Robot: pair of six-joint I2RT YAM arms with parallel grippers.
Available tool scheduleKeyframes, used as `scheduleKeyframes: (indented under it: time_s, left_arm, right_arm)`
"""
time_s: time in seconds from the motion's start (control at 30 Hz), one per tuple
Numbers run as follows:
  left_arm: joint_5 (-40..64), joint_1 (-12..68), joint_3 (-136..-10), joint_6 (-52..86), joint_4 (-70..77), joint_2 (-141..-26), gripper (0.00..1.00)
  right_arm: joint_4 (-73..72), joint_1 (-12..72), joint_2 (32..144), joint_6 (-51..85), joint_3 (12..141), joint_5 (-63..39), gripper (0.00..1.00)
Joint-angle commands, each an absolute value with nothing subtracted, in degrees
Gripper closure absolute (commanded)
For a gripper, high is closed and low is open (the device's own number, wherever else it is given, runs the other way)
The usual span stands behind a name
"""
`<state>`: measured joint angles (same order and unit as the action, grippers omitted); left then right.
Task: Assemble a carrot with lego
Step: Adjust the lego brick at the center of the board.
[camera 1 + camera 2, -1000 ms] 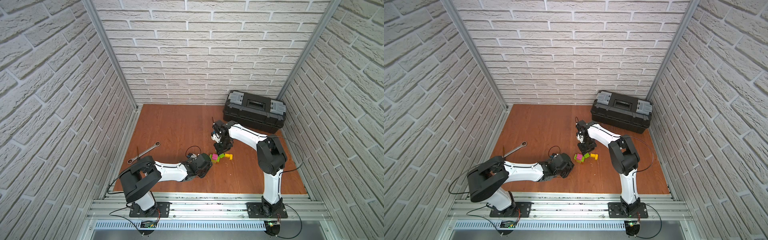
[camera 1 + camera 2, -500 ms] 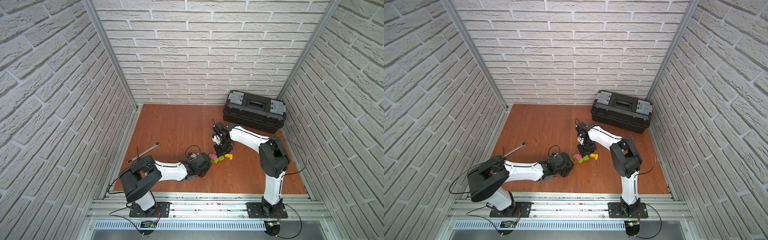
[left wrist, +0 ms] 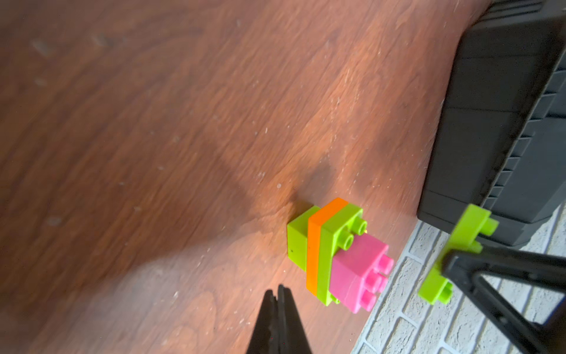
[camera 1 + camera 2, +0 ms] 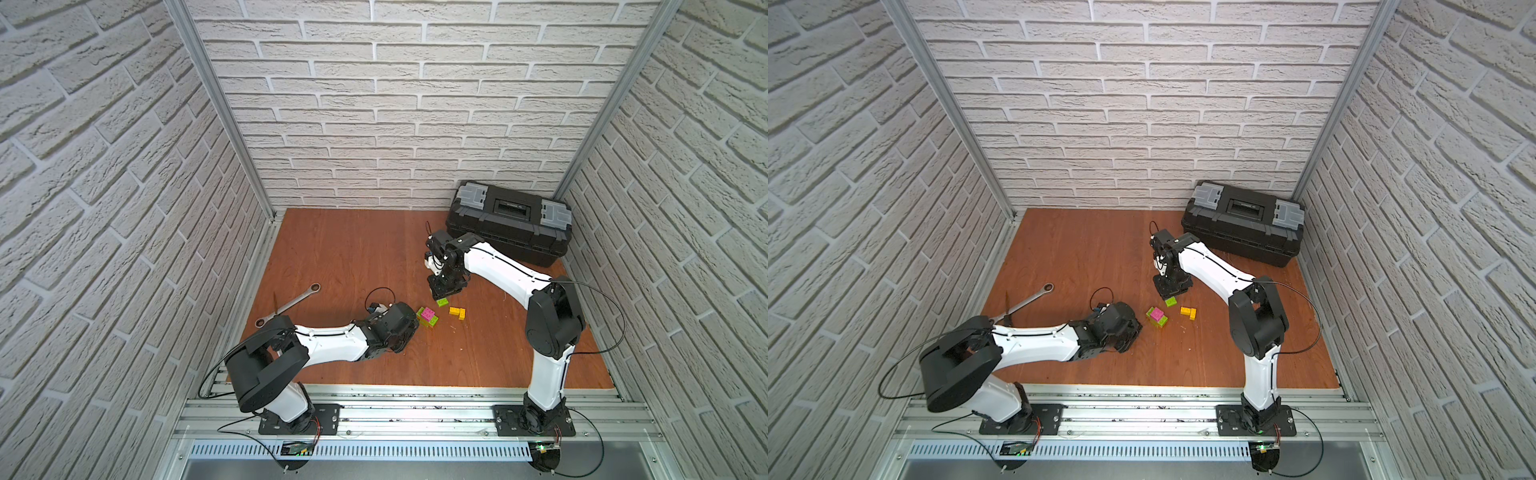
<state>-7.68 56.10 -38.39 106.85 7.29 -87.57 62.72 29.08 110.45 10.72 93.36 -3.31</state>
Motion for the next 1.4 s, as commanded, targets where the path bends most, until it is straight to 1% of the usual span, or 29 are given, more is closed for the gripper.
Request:
scheduleKeyframes:
  time_s: [0.0, 0.6, 1.07, 1.23, 1.37]
  left_arm:
    - [-8.53, 55.52, -37.79, 105.29, 5.80, -86.66, 1.00]
    - [-6.62, 54.83, -39.35, 104.39, 6.33, -88.68, 1.00]
    - [-5.54, 54.47, -40.32, 103.80, 6.23, -89.78, 1.00]
    - [-5.38, 54.49, -40.17, 103.61, 6.24, -89.70, 1.00]
    - [-5.38, 54.49, -39.96, 103.69, 6.24, -89.56, 1.00]
  right_arm:
    - [64.23, 28.66, 109.92, 9.63, 93.25, -2.09, 0.97]
    - [59.18, 28.92, 109.35, 12.38, 84.45, -6.02, 0.97]
    - [56.77, 31.59, 108.10, 14.47, 79.91, -8.34, 0.97]
    - [55.30, 32.08, 107.15, 15.59, 77.20, -8.34, 0.97]
    - [56.16, 32.08, 105.45, 16.13, 77.73, -6.81, 0.97]
